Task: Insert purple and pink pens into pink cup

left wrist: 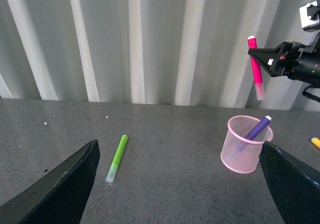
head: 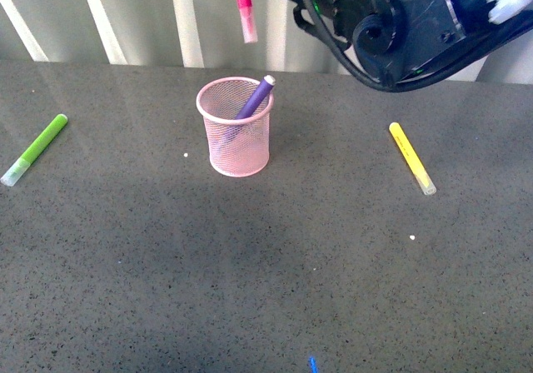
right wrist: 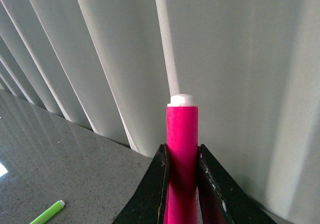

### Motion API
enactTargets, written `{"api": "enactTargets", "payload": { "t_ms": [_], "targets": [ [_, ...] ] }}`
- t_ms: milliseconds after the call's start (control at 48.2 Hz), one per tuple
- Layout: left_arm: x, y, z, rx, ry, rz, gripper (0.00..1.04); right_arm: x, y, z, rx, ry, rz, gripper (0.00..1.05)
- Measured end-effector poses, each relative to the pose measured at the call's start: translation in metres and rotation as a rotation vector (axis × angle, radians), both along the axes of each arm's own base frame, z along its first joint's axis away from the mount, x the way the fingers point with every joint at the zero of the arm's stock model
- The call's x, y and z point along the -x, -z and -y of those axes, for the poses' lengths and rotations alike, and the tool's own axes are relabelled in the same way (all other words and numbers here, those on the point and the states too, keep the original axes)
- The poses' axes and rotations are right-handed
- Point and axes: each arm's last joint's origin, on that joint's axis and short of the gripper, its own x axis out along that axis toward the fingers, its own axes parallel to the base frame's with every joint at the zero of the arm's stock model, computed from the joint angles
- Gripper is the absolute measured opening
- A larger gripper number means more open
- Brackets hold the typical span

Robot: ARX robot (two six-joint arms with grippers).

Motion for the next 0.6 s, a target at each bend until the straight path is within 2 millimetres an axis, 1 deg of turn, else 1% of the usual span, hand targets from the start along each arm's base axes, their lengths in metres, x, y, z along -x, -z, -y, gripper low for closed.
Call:
{"api": "enactTargets", "payload": {
  "t_ms": [41,124,207,311,456,602],
  "targets": [
    [0.000,0.000,0.000,0.000,0.000,0.000,0.98,0.001,0.008,-0.005,-0.010,0.003,-0.034,0.11],
    [0.000,0.000,0.000,0.000,0.000,0.000,0.98,0.005,0.014,-0.012,-0.029,-0.014,-0.063,0.11],
    [0.000,0.000,0.000,0.000,0.000,0.000,0.98,0.015,0.017,-0.019,-0.042,-0.042,-0.073,0.11],
    [0.000,0.000,0.000,0.000,0.000,0.000,0.98,0.030,0.022,-0.020,-0.039,-0.066,-0.089,0.11],
    [0.000,0.000,0.000,0.000,0.000,0.000,0.98,0.036,0.028,-0.009,-0.026,-0.064,-0.094,0.11],
    [0.000,0.000,0.000,0.000,0.000,0.000,0.98,0.036,0.039,0.014,-0.001,-0.018,-0.106,0.11]
  ]
}}
